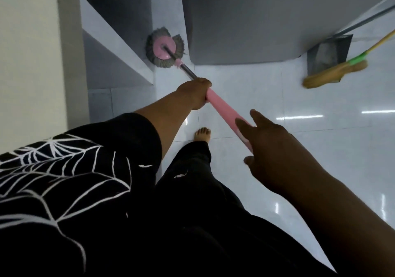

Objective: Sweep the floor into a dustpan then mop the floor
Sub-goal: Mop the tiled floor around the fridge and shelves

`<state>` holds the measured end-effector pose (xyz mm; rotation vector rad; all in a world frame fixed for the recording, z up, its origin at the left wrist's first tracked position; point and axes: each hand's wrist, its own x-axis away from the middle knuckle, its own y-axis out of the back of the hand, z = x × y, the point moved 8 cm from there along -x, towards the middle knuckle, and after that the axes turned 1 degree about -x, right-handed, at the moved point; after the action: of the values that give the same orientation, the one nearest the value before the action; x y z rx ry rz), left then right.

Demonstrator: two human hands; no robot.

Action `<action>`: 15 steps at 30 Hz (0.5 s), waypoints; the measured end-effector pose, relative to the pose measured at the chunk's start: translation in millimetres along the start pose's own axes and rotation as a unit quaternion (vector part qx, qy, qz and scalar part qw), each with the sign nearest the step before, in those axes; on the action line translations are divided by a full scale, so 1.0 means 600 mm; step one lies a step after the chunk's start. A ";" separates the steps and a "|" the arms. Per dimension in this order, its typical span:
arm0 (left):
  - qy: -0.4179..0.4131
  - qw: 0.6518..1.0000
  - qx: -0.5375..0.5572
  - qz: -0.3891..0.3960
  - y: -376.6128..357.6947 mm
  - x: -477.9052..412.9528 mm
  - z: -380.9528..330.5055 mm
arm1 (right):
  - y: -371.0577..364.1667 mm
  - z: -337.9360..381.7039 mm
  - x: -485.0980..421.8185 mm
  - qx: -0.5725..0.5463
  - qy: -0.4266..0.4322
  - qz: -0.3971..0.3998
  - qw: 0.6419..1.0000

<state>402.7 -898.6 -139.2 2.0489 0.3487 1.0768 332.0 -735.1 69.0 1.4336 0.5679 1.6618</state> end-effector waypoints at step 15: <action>-0.025 0.992 0.085 -0.095 -0.133 0.130 -0.248 | -0.031 -0.132 0.265 0.080 0.040 -0.026 0.996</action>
<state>341.1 -726.8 -103.7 2.1376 0.6154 0.9040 264.3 -579.9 125.9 1.4573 0.7925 1.6689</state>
